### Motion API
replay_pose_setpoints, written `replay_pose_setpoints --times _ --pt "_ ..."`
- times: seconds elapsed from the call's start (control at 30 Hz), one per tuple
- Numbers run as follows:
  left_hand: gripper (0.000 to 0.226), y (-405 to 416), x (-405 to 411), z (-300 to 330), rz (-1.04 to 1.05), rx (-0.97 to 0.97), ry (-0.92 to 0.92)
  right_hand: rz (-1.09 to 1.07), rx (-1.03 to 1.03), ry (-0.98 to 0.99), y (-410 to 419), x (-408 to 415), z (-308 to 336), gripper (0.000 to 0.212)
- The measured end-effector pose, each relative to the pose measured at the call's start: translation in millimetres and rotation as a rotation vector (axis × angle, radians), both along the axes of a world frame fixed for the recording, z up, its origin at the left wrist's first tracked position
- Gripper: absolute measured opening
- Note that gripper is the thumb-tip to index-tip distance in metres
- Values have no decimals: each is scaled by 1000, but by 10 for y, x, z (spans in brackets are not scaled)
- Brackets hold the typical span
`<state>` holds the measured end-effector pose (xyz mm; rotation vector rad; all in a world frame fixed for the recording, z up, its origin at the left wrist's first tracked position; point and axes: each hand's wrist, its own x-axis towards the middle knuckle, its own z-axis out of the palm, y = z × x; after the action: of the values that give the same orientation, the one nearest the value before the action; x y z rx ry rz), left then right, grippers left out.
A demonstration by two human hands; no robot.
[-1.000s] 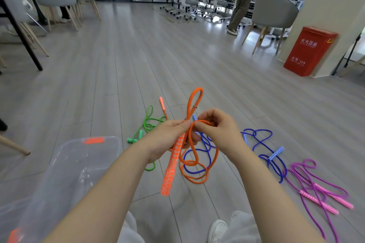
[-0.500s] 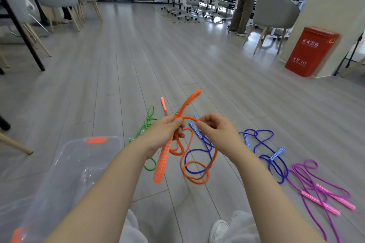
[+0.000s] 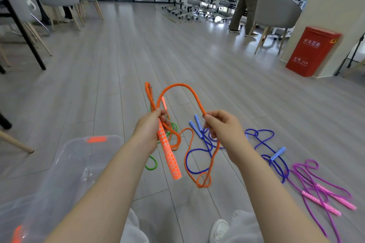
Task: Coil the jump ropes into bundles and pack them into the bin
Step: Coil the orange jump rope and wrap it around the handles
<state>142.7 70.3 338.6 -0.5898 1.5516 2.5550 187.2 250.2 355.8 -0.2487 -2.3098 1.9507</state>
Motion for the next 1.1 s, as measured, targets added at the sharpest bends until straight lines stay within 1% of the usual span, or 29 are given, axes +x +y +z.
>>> replay_pose_setpoints --times 0.13,0.17,0.3,0.37,0.43,0.53,0.57,0.63,0.7,0.83,1.0,1.1 --pt "22 172 115 39 -162 -154 16 71 8 37 -136 5 -47 5" --pt "22 198 133 38 -187 -175 21 73 15 40 -158 -1 -59 3" --pt "22 216 148 7 -248 -183 24 64 79 80 -199 -16 -132 7" --pt "19 213 147 -6 -300 -181 23 77 137 102 -213 -9 -136 11" --pt "15 219 144 -13 -345 -189 31 99 184 105 -223 -11 -138 21" --pt "11 232 166 -20 -386 -271 72 134 223 72 -241 -7 -136 28" --pt "14 232 175 -31 -404 -296 90 136 210 73 -252 1 -134 27" --pt "29 231 197 -59 -467 -334 128 127 144 80 -271 15 -131 24" --pt "36 230 213 -83 -502 -378 149 118 88 76 -276 23 -116 28" --pt "28 237 238 -81 -482 -431 185 115 58 65 -257 20 -101 26" --pt "29 269 243 -74 -434 -467 217 120 133 67 -263 7 -124 25" --pt "25 248 185 -63 -339 -469 206 143 185 6 -216 1 -116 22"
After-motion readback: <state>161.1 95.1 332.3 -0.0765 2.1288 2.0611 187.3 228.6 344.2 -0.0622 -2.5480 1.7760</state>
